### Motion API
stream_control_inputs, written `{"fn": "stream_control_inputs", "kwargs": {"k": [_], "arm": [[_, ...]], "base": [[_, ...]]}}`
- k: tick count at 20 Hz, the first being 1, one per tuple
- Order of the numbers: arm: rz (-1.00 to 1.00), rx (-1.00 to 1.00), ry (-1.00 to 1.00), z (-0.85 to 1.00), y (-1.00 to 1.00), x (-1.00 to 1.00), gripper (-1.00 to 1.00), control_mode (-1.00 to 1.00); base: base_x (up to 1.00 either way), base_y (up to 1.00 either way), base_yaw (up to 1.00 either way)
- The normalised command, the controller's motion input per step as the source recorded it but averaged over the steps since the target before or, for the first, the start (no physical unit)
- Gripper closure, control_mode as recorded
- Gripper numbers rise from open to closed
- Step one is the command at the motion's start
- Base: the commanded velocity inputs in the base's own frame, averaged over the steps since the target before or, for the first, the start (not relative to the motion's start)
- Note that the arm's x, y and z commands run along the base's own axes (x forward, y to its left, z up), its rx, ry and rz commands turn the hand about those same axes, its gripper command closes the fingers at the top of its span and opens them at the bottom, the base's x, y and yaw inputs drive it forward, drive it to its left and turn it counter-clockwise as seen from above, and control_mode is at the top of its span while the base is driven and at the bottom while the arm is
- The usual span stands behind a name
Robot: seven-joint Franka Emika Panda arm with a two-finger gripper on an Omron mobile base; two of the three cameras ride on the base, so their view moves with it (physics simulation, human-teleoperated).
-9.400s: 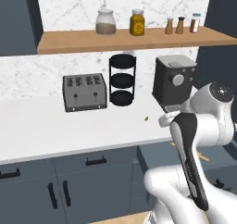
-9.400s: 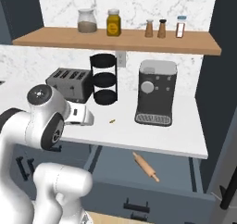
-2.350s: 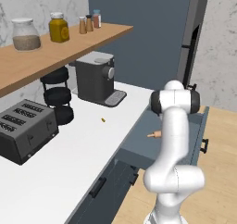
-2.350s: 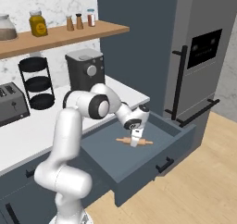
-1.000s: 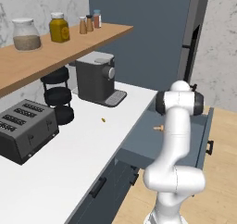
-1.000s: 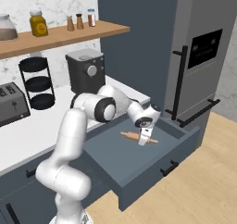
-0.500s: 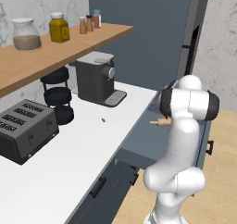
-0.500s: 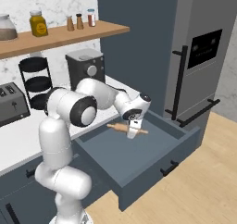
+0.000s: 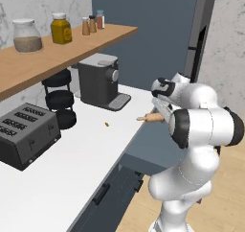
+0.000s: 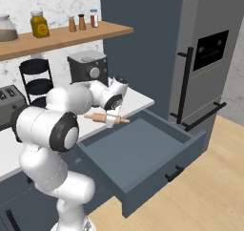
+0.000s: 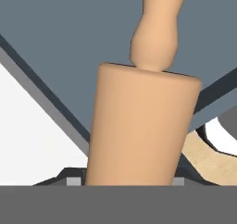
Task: Pick the rolling pin from the drawer and place it on the counter.
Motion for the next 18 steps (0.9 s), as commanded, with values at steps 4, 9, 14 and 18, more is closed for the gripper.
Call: {"fn": "stream_control_inputs", "kwargs": {"k": [4,9,14,18], "arm": [[0.01,-0.02,0.01,0.17,1.00,-0.25,1.00,-1.00],[0.08,-0.03,0.10,0.13,1.00,-0.26,1.00,-1.00],[0.12,-0.03,0.13,0.04,1.00,-0.13,1.00,-1.00],[0.04,-0.14,0.04,0.00,1.00,0.04,1.00,-1.00]], "base": [[0.00,0.00,0.00],[0.00,0.00,0.00],[0.00,0.00,0.00],[0.00,0.00,0.00]]}}
